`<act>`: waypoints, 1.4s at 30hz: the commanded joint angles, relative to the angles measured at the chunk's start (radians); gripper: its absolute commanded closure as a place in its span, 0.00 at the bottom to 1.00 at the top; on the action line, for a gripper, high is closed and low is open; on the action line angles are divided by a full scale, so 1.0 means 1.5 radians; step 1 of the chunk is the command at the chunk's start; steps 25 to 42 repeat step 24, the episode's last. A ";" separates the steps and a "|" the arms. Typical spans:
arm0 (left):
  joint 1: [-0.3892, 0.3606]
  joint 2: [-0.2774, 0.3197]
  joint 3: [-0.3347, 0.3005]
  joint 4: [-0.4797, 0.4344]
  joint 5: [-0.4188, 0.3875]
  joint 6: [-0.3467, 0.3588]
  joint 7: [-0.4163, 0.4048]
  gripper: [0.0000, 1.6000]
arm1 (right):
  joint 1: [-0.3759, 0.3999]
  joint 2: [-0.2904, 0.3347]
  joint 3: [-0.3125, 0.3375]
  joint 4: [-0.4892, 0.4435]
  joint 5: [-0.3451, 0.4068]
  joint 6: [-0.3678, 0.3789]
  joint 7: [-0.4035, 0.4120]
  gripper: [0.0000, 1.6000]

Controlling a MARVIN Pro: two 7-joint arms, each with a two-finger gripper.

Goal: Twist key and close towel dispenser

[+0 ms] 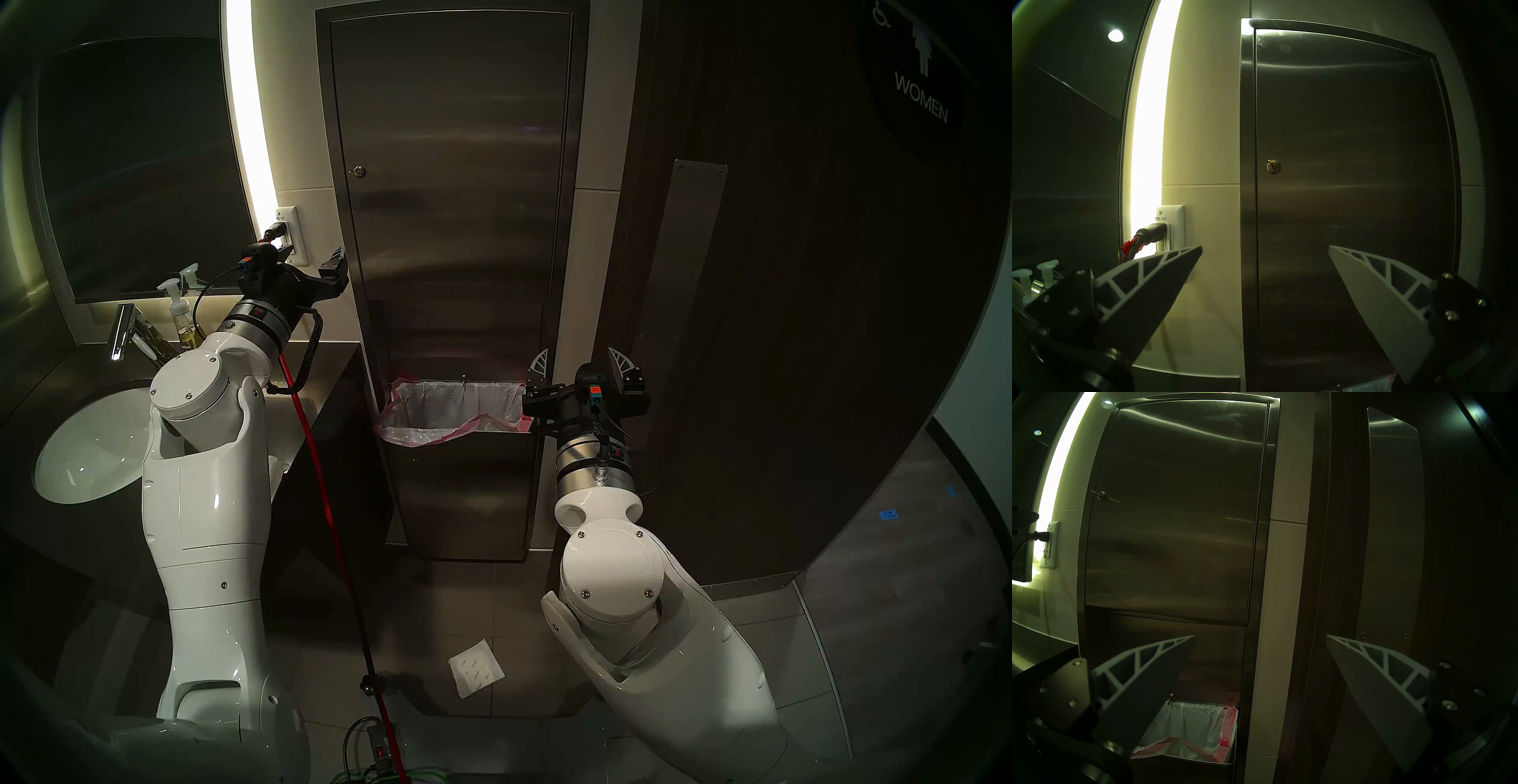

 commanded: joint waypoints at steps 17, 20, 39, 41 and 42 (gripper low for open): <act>-0.008 -0.001 -0.003 -0.005 -0.006 -0.008 0.000 0.00 | 0.005 0.001 -0.001 -0.011 -0.004 0.002 0.002 0.00; -0.008 0.000 -0.003 -0.005 -0.006 -0.008 0.000 0.00 | 0.005 0.001 -0.001 -0.011 -0.004 0.002 0.002 0.00; -0.008 0.000 -0.003 -0.005 -0.006 -0.008 0.000 0.00 | 0.005 0.001 -0.001 -0.011 -0.004 0.002 0.002 0.00; -0.008 0.000 -0.003 -0.005 -0.006 -0.008 0.000 0.00 | 0.005 0.001 -0.001 -0.011 -0.004 0.002 0.002 0.00; -0.008 0.000 -0.003 -0.005 -0.006 -0.008 0.000 0.00 | 0.005 0.001 -0.001 -0.011 -0.004 0.002 0.002 0.00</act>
